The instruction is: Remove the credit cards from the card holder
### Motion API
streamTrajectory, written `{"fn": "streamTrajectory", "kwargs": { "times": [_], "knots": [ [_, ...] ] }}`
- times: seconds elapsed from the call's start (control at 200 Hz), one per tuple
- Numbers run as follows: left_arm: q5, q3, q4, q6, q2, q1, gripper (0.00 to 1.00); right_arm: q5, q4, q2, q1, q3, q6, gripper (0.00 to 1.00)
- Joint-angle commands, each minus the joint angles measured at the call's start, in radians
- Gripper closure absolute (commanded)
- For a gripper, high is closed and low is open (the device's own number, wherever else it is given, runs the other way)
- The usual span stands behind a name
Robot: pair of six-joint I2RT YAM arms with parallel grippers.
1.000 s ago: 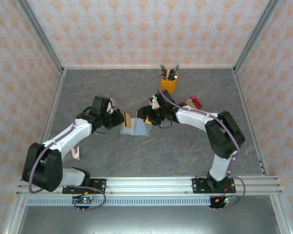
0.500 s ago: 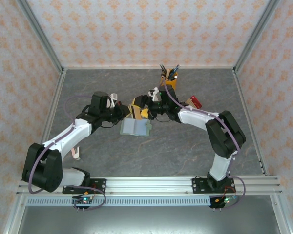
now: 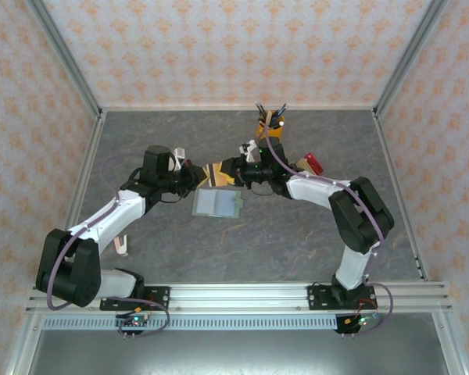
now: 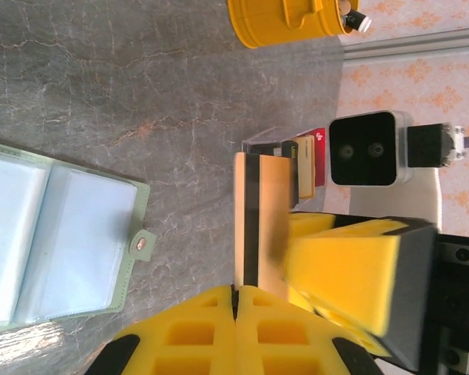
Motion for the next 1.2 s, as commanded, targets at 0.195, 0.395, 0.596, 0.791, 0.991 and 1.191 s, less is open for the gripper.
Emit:
{"fn": "streamTrajectory", "kwargs": {
  "times": [0.195, 0.395, 0.596, 0.791, 0.991, 1.191],
  "knots": [
    [-0.297, 0.144, -0.504, 0.237, -0.004, 0.007, 0.51, 0.368, -0.657, -0.148, -0.06, 0.176, -0.628, 1.0],
    [-0.445, 0.153, -0.589, 0.294, 0.021, 0.019, 0.22, 0.669, -0.856, -0.232, -0.235, 0.207, -1.033, 1.0],
    [-0.456, 0.163, -0.583, 0.317, 0.037, 0.021, 0.06, 0.741, -0.999, -0.195, -0.381, 0.294, -1.329, 1.0],
    [-0.466, 0.161, -0.584, 0.33, 0.026, 0.022, 0.0, 0.657, -1.083, -0.143, -0.433, 0.328, -1.474, 1.0],
    [-0.466, 0.161, -0.587, 0.328, 0.032, 0.022, 0.0, 0.675, -1.117, -0.062, -0.439, 0.336, -1.558, 1.0],
    [-0.47, 0.159, -0.589, 0.324, 0.03, 0.023, 0.0, 0.734, -1.101, -0.006, -0.439, 0.35, -1.559, 1.0]
  ]
}}
